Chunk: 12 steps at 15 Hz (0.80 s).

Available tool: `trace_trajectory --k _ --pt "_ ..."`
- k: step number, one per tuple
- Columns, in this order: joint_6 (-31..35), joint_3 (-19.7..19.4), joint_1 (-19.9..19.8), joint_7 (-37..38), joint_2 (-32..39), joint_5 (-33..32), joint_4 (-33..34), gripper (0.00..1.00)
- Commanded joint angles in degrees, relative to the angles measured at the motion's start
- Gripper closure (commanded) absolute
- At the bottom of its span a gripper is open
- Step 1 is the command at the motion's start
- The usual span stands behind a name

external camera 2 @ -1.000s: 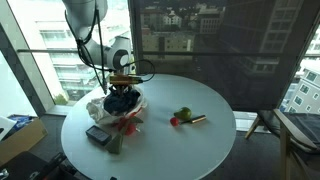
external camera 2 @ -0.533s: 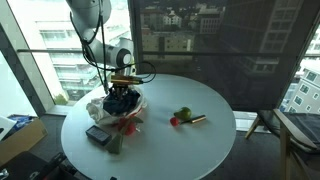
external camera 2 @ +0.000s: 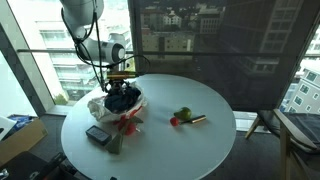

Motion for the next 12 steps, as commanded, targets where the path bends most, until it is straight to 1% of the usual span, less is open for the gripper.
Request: trace_trajectory --k 1,2,5,7,9,12 --pt "2.2 -2.8 3.9 4.8 -4.1 -5.7 -1.5 0.03" --pt "1.9 -3.3 4.7 6.3 -4.9 -7.0 -1.5 0.0" --pt "-1.4 -4.6 6.6 10.7 -7.0 -9.5 -1.3 0.0" --pt "-1.3 -5.4 7.7 12.3 -8.3 -11.9 -1.4 0.0" --pt "3.2 -8.5 9.4 14.6 -7.9 -18.5 -0.6 0.0" --pt "8.3 -12.9 10.5 19.3 -5.7 -26.5 2.0 0.0"
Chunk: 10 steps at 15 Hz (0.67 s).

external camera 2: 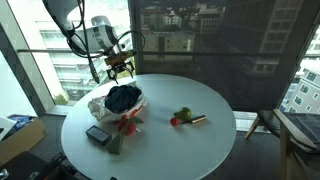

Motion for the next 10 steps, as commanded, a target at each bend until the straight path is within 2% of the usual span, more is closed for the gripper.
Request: trace_trajectory --k 1,4,10 --pt "5.7 -5.7 1.9 5.7 1.9 -8.0 2.7 0.0" --pt "8.5 -7.6 1.1 8.5 4.7 -9.7 5.8 0.0" --pt "7.7 -6.3 0.0 6.8 10.4 -5.9 12.7 0.0"
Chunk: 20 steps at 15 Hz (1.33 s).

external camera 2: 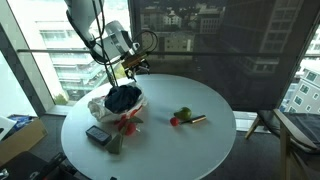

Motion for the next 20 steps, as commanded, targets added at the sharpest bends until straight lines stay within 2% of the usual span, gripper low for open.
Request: trace_trajectory --k 1,13,15,18,19,20 --pt "-0.4 0.8 0.2 -0.5 4.0 1.9 5.7 0.0" --pt "-3.5 4.3 -1.6 -6.7 12.6 10.1 13.1 0.0" --pt "-1.3 1.7 0.1 -5.2 14.2 7.6 13.8 0.0" --pt "-1.9 1.4 0.4 -5.8 15.9 7.4 14.7 0.0" --pt "-1.9 1.3 0.5 -6.1 16.3 7.2 14.6 0.25" --pt "-1.5 0.7 1.1 -5.6 16.5 6.6 14.6 0.26"
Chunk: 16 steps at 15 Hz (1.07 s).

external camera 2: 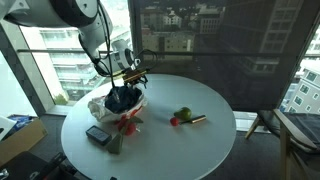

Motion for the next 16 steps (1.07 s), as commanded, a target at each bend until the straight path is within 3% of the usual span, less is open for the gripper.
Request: trace_trajectory --k 1,4,8,11,12,16 --pt "0.6 -2.2 2.0 0.0 2.0 -2.0 2.0 0.34" --pt "1.2 -4.0 4.1 1.3 0.7 -4.7 -0.3 0.57" --pt "2.4 -12.0 11.1 9.2 -1.1 -15.6 -3.6 0.84" --pt "0.7 -17.2 15.8 20.4 -2.4 -26.0 -5.5 0.9" --pt "-0.5 -18.3 17.0 24.5 -3.3 -29.4 -6.4 0.87" --pt "-6.9 -17.8 17.7 38.9 -8.8 -40.3 -10.6 0.84"
